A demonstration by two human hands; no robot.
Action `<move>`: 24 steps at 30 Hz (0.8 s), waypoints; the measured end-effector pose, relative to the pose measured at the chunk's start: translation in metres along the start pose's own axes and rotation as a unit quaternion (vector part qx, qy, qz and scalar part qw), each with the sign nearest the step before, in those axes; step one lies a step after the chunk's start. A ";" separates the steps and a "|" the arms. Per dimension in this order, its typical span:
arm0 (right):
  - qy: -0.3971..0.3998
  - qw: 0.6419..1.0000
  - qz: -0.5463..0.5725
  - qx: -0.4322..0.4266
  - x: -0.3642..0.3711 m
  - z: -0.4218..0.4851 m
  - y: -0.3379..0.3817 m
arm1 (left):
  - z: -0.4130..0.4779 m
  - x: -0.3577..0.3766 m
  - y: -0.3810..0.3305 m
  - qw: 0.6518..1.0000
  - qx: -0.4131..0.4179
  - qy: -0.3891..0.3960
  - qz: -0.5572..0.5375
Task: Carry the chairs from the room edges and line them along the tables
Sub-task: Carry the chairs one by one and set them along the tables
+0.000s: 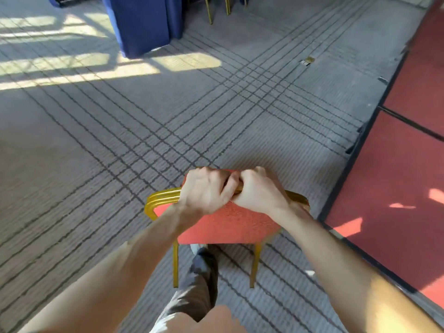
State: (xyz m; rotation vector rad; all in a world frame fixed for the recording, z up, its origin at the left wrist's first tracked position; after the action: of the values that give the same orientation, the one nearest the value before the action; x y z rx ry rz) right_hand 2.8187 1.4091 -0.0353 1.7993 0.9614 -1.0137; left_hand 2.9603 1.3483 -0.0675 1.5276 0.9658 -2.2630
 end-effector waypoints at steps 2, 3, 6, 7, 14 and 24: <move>-0.002 1.000 0.001 0.002 -0.022 0.035 0.004 | 0.040 -0.009 0.020 1.000 -0.002 0.002 0.014; -0.018 1.000 -0.005 -0.002 -0.039 0.066 0.004 | 0.074 -0.012 0.034 1.000 0.007 -0.010 0.027; -0.002 1.000 -0.011 0.006 -0.073 0.124 0.008 | 0.135 -0.018 0.059 0.999 0.004 0.005 0.038; 0.003 1.000 -0.022 0.002 -0.078 0.140 0.007 | 0.149 -0.015 0.068 0.999 0.008 0.010 0.048; 0.004 1.000 -0.008 0.003 -0.125 0.242 0.005 | 0.252 -0.018 0.117 0.995 -0.035 0.033 0.088; 0.001 0.998 -0.051 -0.045 -0.172 0.377 -0.010 | 0.381 -0.006 0.177 0.992 -0.041 0.039 0.111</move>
State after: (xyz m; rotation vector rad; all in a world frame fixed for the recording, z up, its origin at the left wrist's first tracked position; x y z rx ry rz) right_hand 2.6473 1.0329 -0.0054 1.6908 1.0934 -1.0151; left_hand 2.7788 0.9702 -0.0415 1.6125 0.8500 -2.0013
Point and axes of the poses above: each hand's wrist, its own z-axis towards the middle knuckle, its own x-axis out of the palm, y = z × x, the point moved 1 cm from there along z, towards the middle knuckle, and after that the axes turned 7 degrees about x, right-handed, at the moved point
